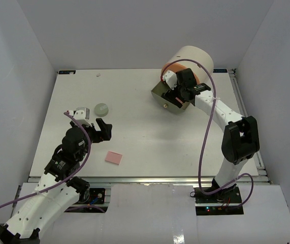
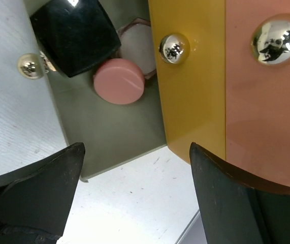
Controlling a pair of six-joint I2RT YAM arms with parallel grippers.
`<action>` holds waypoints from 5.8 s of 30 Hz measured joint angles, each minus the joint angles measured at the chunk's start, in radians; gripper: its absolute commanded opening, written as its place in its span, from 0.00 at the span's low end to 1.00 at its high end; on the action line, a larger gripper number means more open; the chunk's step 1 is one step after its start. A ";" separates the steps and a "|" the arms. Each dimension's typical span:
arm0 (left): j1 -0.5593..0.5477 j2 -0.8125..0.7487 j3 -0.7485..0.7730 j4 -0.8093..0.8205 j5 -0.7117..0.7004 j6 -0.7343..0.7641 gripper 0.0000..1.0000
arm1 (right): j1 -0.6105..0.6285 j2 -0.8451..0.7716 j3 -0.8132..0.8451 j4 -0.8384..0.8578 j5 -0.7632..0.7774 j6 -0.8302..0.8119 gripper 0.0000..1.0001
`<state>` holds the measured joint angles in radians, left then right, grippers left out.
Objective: Organize the makeup
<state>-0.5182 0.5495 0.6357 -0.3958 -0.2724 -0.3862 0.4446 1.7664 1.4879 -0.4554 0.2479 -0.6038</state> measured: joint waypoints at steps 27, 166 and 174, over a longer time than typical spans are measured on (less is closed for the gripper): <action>0.000 0.416 0.059 -0.493 0.132 -0.605 0.98 | -0.252 -0.449 -0.391 -0.096 -1.254 0.025 0.90; 0.479 1.341 0.896 -0.038 0.242 -0.155 0.98 | -0.379 -0.496 -0.439 -0.090 -1.279 0.025 0.90; 0.441 1.465 0.917 -0.177 0.190 -0.047 0.98 | -0.379 -0.475 -0.439 -0.089 -1.267 0.025 0.90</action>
<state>-0.0768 2.0148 1.5523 -0.5729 -0.0820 -0.4335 0.0654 1.2917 1.0485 -0.5442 -1.0196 -0.5789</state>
